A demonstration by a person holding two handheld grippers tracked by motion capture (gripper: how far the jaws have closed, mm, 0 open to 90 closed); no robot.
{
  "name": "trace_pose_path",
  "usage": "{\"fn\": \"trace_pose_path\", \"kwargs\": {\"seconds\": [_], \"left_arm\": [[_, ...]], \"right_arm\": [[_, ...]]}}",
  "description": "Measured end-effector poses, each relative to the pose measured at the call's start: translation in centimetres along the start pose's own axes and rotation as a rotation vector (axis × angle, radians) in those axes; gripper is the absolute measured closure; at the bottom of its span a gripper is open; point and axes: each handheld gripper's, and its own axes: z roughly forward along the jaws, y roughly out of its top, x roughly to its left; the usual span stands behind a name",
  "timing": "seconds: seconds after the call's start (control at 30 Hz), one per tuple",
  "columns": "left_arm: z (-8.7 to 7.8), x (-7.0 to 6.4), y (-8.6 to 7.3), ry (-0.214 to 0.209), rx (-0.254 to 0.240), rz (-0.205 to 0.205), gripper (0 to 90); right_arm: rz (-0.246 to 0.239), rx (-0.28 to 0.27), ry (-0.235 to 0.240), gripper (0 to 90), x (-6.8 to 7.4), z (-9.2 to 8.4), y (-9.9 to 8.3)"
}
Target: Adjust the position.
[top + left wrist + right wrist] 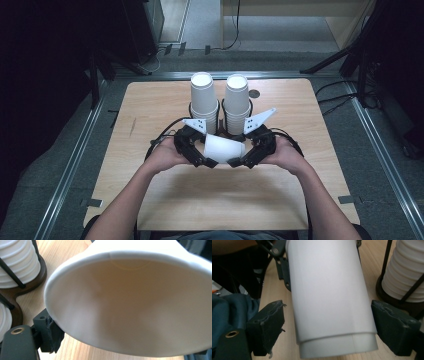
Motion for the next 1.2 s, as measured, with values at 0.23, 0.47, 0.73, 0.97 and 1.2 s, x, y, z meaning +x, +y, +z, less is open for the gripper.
{"fn": "trace_pose_path", "kwargs": {"seconds": [0.23,0.47,0.73,0.97,1.2], "left_arm": [[-1.1,0.4,0.5,0.040,0.089,-0.001,10.3],[-1.0,0.1,1.0,0.098,0.157,0.039,10.6],[0.3,-0.1,1.3,0.126,0.263,0.064,10.6],[1.8,-0.6,1.7,0.114,0.340,0.084,10.6],[2.9,-0.8,1.8,0.110,0.374,0.088,10.3]], "right_arm": [[-0.008,0.096,-0.053,13.5,-0.3,0.6,-0.5],[0.001,0.124,-0.072,13.6,-0.5,1.2,-0.6],[-0.038,0.162,-0.086,13.7,-0.4,2.6,-0.7],[-0.094,0.169,-0.082,14.2,-0.1,3.5,-0.6],[-0.122,0.195,-0.082,14.4,0.4,4.6,-0.4]]}}
